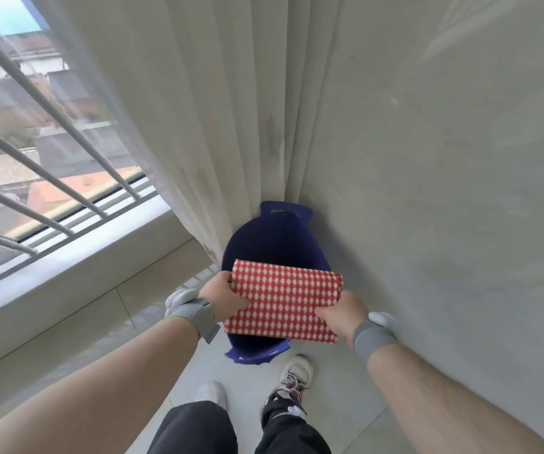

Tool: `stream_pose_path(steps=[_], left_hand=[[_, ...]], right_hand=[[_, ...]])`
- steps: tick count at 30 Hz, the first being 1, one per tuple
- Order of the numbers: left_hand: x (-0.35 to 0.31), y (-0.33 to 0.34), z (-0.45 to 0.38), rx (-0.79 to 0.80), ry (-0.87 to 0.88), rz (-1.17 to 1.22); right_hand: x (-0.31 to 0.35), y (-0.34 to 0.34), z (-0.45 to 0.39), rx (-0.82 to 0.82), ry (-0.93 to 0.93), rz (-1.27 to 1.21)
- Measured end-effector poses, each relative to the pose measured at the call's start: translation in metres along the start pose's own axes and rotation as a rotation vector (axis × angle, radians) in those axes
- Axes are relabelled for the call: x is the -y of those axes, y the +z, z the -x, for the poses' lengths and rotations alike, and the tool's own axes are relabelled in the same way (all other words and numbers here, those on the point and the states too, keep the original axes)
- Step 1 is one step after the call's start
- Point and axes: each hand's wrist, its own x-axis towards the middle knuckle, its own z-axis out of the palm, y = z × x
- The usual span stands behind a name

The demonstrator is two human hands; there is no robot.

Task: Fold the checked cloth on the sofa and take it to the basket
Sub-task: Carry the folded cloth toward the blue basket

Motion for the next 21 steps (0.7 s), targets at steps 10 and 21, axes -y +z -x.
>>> stream_pose_path(steps=[10, 21], left_hand=[[0.020, 0.044, -0.149, 0.002, -0.075, -0.148], [0.066, 0.099, -0.246, 0.060, -0.106, -0.253]], right_hand=[[0.004, 0.051, -0.144, 0.038, 0.053, 0.156], [-0.023, 0.110, -0.236, 0.065, 0.099, 0.340]])
